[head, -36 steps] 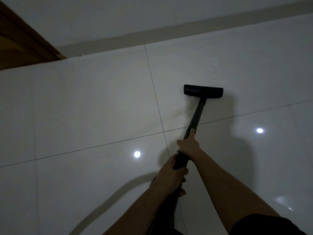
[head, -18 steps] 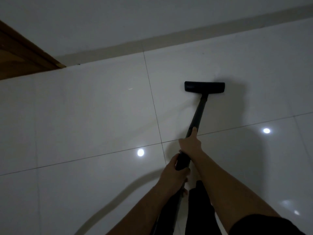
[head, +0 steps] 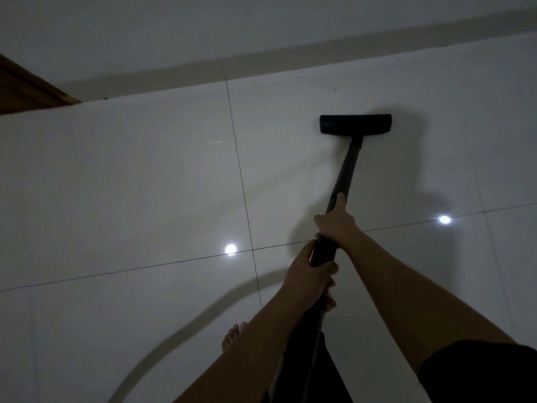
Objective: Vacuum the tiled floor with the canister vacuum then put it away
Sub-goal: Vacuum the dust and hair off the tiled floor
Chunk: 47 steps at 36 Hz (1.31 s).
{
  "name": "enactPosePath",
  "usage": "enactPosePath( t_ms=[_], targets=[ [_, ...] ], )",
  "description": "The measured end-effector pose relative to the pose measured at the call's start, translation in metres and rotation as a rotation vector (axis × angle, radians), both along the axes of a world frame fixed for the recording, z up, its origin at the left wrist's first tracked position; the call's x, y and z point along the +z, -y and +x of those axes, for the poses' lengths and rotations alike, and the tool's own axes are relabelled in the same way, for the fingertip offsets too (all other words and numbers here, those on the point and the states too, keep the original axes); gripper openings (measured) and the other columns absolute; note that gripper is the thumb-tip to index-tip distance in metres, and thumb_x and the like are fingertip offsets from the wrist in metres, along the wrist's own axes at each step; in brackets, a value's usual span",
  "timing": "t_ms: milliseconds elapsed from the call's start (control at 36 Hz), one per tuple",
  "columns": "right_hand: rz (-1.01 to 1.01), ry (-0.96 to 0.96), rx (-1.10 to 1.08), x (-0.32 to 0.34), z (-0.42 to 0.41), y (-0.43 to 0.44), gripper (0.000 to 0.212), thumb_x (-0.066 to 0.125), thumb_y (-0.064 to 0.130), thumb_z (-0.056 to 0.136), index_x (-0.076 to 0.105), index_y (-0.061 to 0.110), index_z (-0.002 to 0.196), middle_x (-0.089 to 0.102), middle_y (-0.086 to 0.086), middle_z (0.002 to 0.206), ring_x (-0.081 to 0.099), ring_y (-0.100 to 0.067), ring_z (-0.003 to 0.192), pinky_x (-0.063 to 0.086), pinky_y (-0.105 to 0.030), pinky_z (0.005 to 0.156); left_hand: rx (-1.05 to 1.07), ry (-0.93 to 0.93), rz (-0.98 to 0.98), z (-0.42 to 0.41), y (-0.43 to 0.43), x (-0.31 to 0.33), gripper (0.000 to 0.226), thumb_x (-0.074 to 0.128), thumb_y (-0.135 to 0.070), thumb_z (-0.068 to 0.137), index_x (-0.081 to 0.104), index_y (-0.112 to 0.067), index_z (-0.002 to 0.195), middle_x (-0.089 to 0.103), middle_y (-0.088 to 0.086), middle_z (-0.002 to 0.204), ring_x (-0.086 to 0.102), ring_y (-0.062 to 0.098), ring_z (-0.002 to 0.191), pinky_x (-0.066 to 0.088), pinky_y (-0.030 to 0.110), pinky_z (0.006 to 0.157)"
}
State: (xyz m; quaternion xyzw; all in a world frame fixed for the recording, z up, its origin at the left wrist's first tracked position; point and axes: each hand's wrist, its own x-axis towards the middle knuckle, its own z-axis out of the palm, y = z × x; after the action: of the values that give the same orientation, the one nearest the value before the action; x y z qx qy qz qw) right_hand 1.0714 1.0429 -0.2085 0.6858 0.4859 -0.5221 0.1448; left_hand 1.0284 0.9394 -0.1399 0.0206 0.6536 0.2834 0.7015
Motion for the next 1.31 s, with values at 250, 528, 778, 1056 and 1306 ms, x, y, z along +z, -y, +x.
enactPosePath(
  t_ms=[250,528,778,1056,1306],
  targets=[
    [-0.011,0.008,0.109,-0.003,-0.025,-0.027,0.083,0.049,0.014,0.092,-0.009,0.02,0.152,0.049,-0.025,0.128,0.046,-0.018,0.064,0.038,-0.031,0.068,0.113,-0.006,0.007,-0.015,-0.023,-0.001,0.05,0.054,-0.008,0.091,0.042,-0.026,0.136,0.053,0.003,0.076,0.05,0.015,0.057,0.044,0.017,0.035],
    [-0.014,-0.023,0.151,-0.012,-0.059,-0.045,0.084,0.049,0.012,0.093,-0.011,0.021,0.151,0.05,-0.023,0.128,0.049,-0.023,0.08,0.041,-0.03,0.071,0.136,-0.047,0.019,-0.041,-0.037,-0.011,0.049,0.054,-0.009,0.092,0.042,-0.025,0.137,0.053,0.005,0.074,0.05,0.014,0.053,0.043,0.017,0.036],
    [0.028,0.003,0.239,-0.021,-0.081,-0.063,0.085,0.047,0.006,0.091,-0.014,0.016,0.15,0.035,-0.018,0.145,0.062,-0.033,0.103,0.053,-0.04,0.09,0.117,-0.06,0.043,-0.06,-0.054,-0.016,0.047,0.054,-0.01,0.093,0.042,-0.024,0.137,0.053,0.005,0.074,0.05,0.014,0.052,0.045,0.015,0.037],
    [0.057,-0.069,0.066,-0.034,-0.08,-0.087,0.085,0.048,0.01,0.09,-0.009,0.022,0.152,0.051,-0.023,0.125,0.064,-0.034,0.099,0.053,-0.04,0.086,0.099,-0.084,0.076,-0.062,-0.079,-0.028,0.046,0.054,-0.008,0.092,0.044,-0.024,0.134,0.053,0.003,0.077,0.051,0.014,0.061,0.046,0.016,0.038],
    [0.152,-0.063,-0.078,-0.031,-0.035,-0.112,0.079,0.047,0.013,0.093,-0.004,0.024,0.152,0.049,-0.025,0.128,0.066,-0.032,0.081,0.052,-0.034,0.072,-0.03,-0.107,0.114,-0.028,-0.108,-0.032,0.053,0.053,-0.01,0.092,0.04,-0.031,0.139,0.054,0.002,0.08,0.051,0.013,0.053,0.045,0.017,0.036]
  ],
)
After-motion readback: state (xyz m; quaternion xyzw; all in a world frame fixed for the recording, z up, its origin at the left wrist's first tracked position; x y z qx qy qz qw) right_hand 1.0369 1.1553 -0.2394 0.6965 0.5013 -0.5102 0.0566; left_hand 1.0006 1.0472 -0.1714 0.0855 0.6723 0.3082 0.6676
